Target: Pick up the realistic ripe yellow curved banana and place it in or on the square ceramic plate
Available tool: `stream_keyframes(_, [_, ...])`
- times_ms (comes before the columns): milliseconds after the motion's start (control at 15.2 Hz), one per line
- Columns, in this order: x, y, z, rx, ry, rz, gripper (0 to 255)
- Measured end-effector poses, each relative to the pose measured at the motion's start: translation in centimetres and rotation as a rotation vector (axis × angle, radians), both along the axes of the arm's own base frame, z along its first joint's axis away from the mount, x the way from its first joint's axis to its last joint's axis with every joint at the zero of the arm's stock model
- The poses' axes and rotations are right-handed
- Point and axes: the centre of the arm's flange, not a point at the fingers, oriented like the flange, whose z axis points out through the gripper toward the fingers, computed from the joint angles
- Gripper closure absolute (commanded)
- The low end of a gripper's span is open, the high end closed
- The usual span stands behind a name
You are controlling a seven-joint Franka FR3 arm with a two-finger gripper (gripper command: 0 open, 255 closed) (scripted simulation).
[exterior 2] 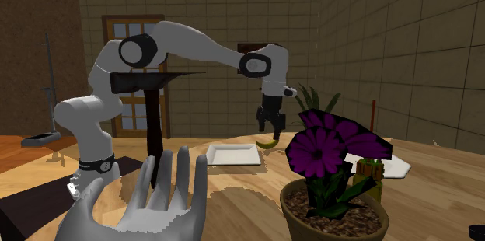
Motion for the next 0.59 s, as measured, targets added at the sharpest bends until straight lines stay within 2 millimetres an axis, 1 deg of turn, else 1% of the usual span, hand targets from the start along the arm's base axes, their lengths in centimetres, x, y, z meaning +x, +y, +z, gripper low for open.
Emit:
stream_keyframes(396, [0.0, 0.4, -3.0, 0.000, 0.001, 0.011, 0])
stream_keyframes(594, [-0.2, 0.5, -3.7, 0.000, 0.001, 0.011, 0])
